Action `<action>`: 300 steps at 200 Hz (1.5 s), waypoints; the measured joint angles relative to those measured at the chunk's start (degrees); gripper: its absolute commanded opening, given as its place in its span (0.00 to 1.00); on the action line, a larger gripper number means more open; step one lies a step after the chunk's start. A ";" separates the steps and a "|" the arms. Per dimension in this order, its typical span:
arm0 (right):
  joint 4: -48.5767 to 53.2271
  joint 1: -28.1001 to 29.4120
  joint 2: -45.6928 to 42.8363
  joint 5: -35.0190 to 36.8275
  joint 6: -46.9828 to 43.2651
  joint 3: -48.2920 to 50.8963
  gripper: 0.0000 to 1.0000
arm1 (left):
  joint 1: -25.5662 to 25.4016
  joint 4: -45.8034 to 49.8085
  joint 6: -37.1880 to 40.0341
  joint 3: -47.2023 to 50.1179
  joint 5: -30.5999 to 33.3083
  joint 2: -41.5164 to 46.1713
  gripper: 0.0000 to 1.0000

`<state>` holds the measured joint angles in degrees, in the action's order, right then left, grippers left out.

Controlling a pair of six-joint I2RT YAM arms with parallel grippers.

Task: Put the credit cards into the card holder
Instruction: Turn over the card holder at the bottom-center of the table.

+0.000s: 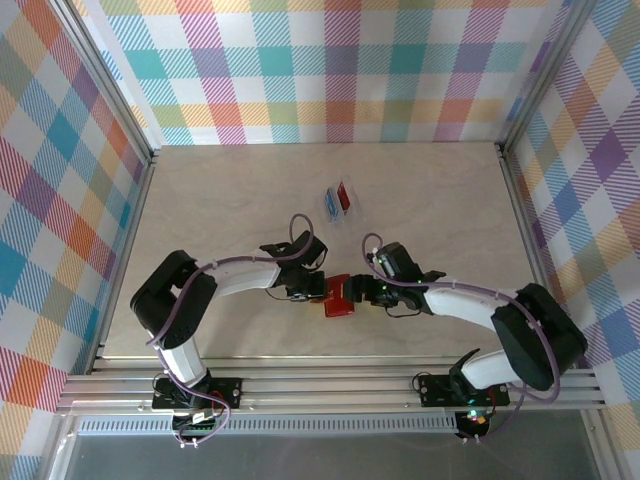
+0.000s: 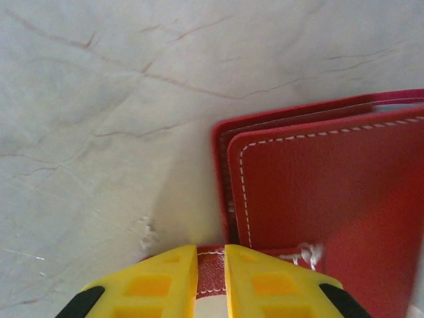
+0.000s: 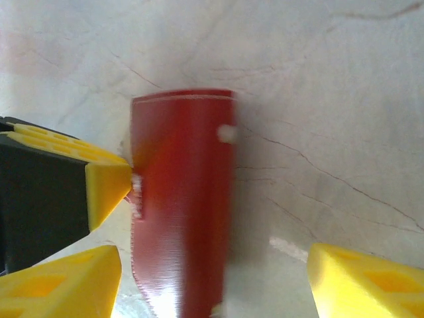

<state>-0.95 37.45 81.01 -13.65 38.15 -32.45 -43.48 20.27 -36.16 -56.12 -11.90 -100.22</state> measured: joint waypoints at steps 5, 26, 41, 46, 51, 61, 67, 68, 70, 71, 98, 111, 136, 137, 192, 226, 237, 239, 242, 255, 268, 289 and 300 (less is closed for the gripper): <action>-0.33 0.00 0.66 -0.31 0.00 0.02 0.74 | 0.02 -0.31 0.02 0.11 0.00 0.13 0.19; -1.46 -0.13 2.16 -1.18 0.02 0.02 0.73 | 0.02 -1.38 0.00 0.94 0.26 0.50 0.19; -2.05 -0.22 2.67 -1.75 -0.02 0.02 0.71 | 0.11 -2.54 0.02 1.84 0.42 0.90 0.19; -2.12 -0.33 2.84 -2.01 0.02 -0.02 0.70 | 0.11 -2.82 0.02 2.03 0.44 0.98 0.19; -2.25 -0.35 3.04 -2.19 0.02 -0.11 0.68 | 0.13 -2.97 0.02 2.14 0.44 1.03 0.19; -2.89 -0.42 3.78 -2.95 -0.11 -0.35 0.63 | 0.13 -3.34 0.00 2.34 0.42 1.03 0.19; -3.72 -0.37 4.48 -3.50 -0.09 -0.52 0.60 | 0.13 -3.50 0.00 2.36 0.42 1.03 0.18; -3.74 -0.35 4.59 -3.61 -0.15 -0.59 0.59 | 0.13 -3.50 0.00 2.36 0.42 1.03 0.18; -3.87 -0.35 4.85 -3.89 0.04 -0.70 0.58 | 0.13 -3.52 0.00 2.36 0.42 1.03 0.18; -4.00 -0.35 4.92 -3.96 0.11 -0.72 0.57 | 0.13 -3.52 0.00 2.36 0.42 1.03 0.18; -10.91 1.64 9.94 -9.66 0.87 -1.44 0.25 | 0.37 -4.68 -0.02 2.43 -0.13 0.70 0.18; -12.35 2.29 10.36 -11.30 1.18 -1.40 0.03 | 0.87 -5.51 -0.04 2.89 -1.14 0.79 0.19; -7.65 2.47 5.57 -7.28 1.05 -1.22 0.00 | 2.71 -9.53 -0.11 5.66 -4.76 2.62 0.35; -7.45 2.51 5.33 -6.97 1.09 -1.22 0.00 | 2.80 -9.84 -0.37 5.86 -4.87 2.78 0.36; 22.29 9.03 -14.16 25.24 -1.27 -10.88 0.00 | 7.82 -1.33 1.07 13.94 3.10 15.15 0.57; 38.80 18.67 -3.34 41.55 1.44 -21.03 0.00 | 8.83 0.68 1.09 14.86 5.62 17.38 0.59; 42.62 20.70 2.82 44.52 2.62 -23.89 0.01 | 9.14 0.70 1.09 15.19 5.62 17.38 0.60; 43.36 21.05 3.91 44.94 2.89 -24.46 0.02 | 9.20 0.70 1.09 15.28 5.62 17.40 0.60; 44.17 21.49 5.62 45.59 3.13 -25.20 0.03 | 9.29 0.66 1.09 15.41 5.62 17.42 0.60; 46.88 23.45 12.63 47.56 4.02 -28.04 0.20 | 9.92 0.68 1.07 16.02 5.62 17.64 0.60; 48.33 24.94 18.25 48.41 4.50 -30.49 0.36 | 10.58 0.63 1.07 16.61 5.55 18.12 0.61; 45.72 26.08 22.80 46.23 2.54 -32.76 0.56 | 11.65 0.61 1.03 17.31 5.33 19.12 0.62; 42.45 26.18 22.73 42.93 0.24 -32.79 0.65 | 12.39 0.63 1.01 17.59 4.94 19.58 0.62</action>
<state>41.50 63.64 103.74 29.28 38.39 -65.23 -31.09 20.91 -35.16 -38.52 -6.96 -80.64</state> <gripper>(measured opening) 0.563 0.620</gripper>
